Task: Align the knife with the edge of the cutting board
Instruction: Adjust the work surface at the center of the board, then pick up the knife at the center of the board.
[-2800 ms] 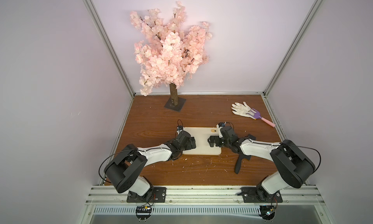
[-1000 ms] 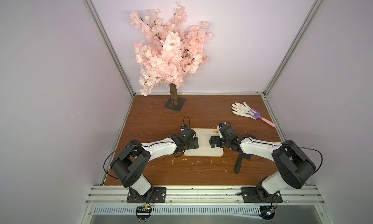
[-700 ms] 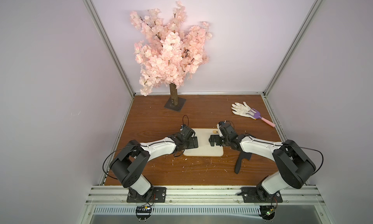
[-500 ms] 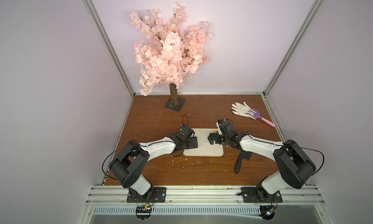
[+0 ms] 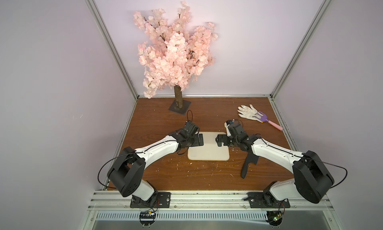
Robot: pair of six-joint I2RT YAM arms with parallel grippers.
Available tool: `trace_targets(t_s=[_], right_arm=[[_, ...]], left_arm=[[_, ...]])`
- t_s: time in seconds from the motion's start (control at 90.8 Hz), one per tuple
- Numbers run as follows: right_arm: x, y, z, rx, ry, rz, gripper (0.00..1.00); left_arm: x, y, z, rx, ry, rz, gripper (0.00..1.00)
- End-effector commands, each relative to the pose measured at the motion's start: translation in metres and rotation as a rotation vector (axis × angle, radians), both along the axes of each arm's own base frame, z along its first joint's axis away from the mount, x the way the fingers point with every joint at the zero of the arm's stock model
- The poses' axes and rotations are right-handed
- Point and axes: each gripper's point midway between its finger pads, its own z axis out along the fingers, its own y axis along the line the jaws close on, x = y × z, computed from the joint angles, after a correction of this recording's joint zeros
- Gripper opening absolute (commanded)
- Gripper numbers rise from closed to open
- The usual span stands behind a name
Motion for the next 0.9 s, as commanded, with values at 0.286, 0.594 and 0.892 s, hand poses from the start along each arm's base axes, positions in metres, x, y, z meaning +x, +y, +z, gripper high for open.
trace_targets(t_s=[0.286, 0.594, 0.892], right_arm=[[-0.012, -0.024, 0.041, -0.023, -0.046, -0.062, 0.99], [-0.025, -0.038, 0.050, -0.011, -0.056, -0.112, 0.99], [-0.042, -0.054, 0.042, -0.006, -0.028, -0.170, 0.99]], left_arm=[[0.042, 0.019, 0.087, 0.075, -0.232, 0.019, 1.00], [0.060, 0.016, 0.115, 0.129, -0.318, -0.026, 1.00], [0.064, 0.021, 0.131, 0.053, -0.452, -0.031, 0.99]])
